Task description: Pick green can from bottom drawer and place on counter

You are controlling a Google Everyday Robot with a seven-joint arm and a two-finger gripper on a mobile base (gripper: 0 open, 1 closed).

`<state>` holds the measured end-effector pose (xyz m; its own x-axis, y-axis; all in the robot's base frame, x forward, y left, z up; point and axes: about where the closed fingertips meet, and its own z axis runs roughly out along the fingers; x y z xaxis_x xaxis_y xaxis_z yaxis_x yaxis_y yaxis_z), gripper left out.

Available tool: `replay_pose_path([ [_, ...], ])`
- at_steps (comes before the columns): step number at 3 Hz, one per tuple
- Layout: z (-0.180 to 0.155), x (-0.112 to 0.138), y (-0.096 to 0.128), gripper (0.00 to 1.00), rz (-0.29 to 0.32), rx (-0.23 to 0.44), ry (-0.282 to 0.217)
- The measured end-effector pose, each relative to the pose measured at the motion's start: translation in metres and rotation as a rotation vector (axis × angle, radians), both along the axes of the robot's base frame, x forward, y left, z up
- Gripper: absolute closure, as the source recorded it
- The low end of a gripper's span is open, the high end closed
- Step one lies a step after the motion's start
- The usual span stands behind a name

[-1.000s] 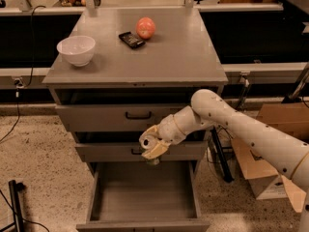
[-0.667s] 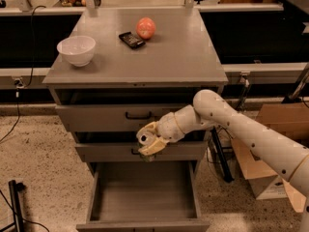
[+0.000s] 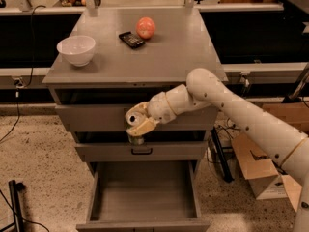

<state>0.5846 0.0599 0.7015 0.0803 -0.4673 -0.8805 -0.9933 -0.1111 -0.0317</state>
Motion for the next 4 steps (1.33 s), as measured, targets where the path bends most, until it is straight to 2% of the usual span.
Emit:
replay_pose_path([
  [1,0.05,0.008,0.015,1.0,0.019,0.007,-0.018],
  [2,0.092,0.018,0.018,1.0,0.039,0.025,0.006],
  [3,0.149,0.031,-0.009,1.0,0.009,0.014,0.036],
  [4,0.197,0.055,-0.034,1.0,-0.043,0.002,0.049],
])
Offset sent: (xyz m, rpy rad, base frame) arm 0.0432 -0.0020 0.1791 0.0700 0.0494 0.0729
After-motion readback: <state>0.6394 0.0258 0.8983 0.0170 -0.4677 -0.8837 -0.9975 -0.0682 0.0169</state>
